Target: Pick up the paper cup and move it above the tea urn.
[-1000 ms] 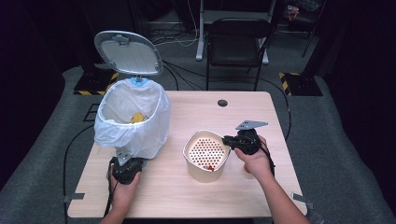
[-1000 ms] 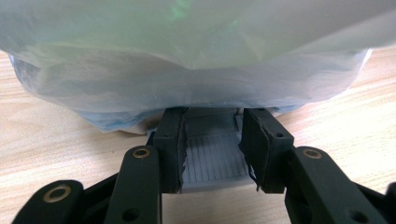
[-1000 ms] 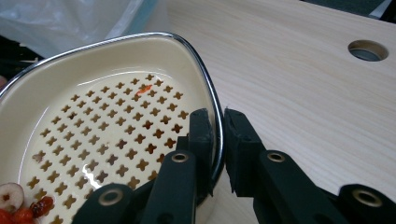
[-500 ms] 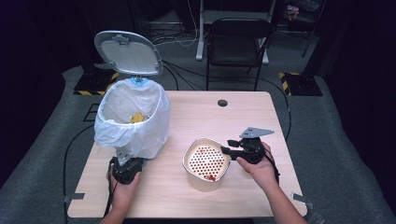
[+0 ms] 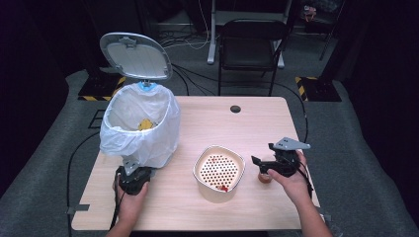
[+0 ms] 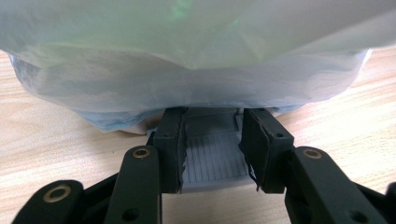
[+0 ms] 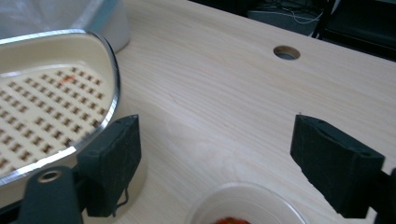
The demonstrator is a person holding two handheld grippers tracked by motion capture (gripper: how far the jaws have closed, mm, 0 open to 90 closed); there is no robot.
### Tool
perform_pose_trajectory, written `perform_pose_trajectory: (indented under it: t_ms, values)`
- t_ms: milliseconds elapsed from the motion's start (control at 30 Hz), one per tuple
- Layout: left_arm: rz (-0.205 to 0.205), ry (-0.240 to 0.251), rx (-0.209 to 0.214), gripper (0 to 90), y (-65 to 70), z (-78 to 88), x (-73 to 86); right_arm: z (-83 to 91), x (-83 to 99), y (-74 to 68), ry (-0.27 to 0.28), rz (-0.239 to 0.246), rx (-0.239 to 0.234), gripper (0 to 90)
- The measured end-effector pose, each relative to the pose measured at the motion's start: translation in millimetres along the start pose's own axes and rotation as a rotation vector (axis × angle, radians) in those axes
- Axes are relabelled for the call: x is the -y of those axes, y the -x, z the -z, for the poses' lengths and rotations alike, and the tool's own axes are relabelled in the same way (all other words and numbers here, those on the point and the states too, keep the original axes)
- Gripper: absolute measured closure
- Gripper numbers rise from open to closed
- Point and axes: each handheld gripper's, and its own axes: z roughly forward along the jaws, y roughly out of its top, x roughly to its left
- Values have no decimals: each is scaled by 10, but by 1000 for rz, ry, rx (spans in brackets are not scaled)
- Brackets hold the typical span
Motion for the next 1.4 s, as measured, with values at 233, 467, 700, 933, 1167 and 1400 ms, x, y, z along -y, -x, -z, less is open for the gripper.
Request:
perform_pose_trajectory:
  t_ms: [233, 467, 700, 933, 1167, 1400]
  values:
    - [-1, -8, 3, 601, -3, 6, -3, -1, 306, 105, -25, -6, 13, 150]
    - [0, 1, 0, 601, 0, -1, 0, -22, 460, 140, -32, -11, -1, 153]
    - [-6, 6, -3, 601, -4, -2, -2, -69, 572, 156, -39, -8, -6, 186]
    - [-3, 5, -2, 602, -2, -3, -1, -142, 649, 175, -71, 6, -11, 241]
    - [-2, 5, -1, 601, -2, -3, -1, -157, 658, 211, -69, 18, -31, 321]
    - [1, 0, 0, 601, 0, -1, 0, -133, 560, 267, -71, 5, -53, 353]
